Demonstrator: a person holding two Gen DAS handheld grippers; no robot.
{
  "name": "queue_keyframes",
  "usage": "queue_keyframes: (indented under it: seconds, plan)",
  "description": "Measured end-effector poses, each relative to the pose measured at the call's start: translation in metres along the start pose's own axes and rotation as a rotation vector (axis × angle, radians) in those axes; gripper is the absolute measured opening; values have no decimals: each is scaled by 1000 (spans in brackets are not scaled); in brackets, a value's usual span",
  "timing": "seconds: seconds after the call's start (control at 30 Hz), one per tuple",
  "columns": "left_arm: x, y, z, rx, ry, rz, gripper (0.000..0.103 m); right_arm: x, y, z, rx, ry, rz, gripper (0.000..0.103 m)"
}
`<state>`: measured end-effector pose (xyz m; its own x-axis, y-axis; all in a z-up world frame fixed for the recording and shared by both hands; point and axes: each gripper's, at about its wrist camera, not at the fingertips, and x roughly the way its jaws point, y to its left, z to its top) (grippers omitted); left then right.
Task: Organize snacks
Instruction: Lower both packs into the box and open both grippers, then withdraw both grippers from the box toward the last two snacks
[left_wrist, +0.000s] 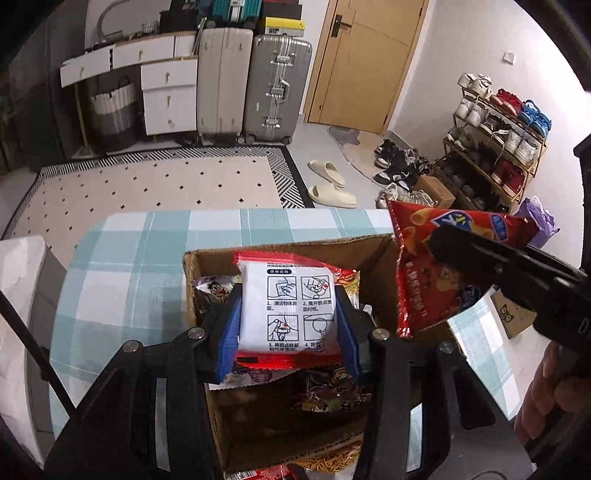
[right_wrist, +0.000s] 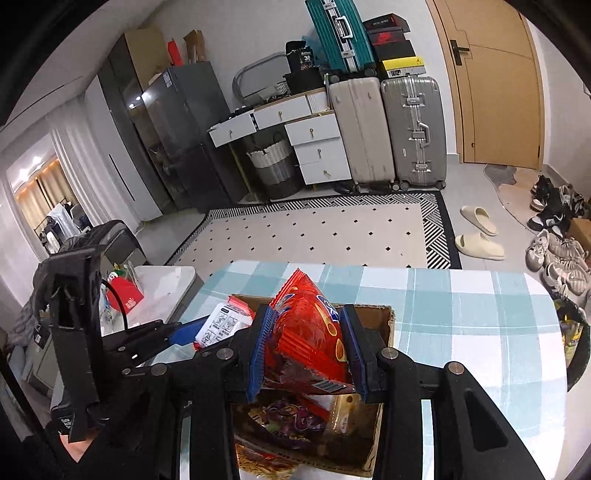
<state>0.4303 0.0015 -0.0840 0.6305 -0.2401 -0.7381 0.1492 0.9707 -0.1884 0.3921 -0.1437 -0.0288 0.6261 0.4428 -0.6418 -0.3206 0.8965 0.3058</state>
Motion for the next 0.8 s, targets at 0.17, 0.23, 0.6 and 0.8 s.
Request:
queue_keyframes:
  seconds: [0.17, 0.23, 0.6, 0.8]
  plan:
    - [19, 8, 1, -20, 17, -8, 43, 15, -1, -5, 5, 24, -9, 38]
    - [26, 10, 0, -14, 35, 9, 45, 19, 0, -5, 1, 28, -9, 38]
    - [-3, 1, -17, -14, 8, 48, 79, -8, 1, -10, 2, -13, -1, 50]
    - [-38, -17, -27, 22, -28, 67, 79, -41, 12, -14, -21, -56, -8, 58]
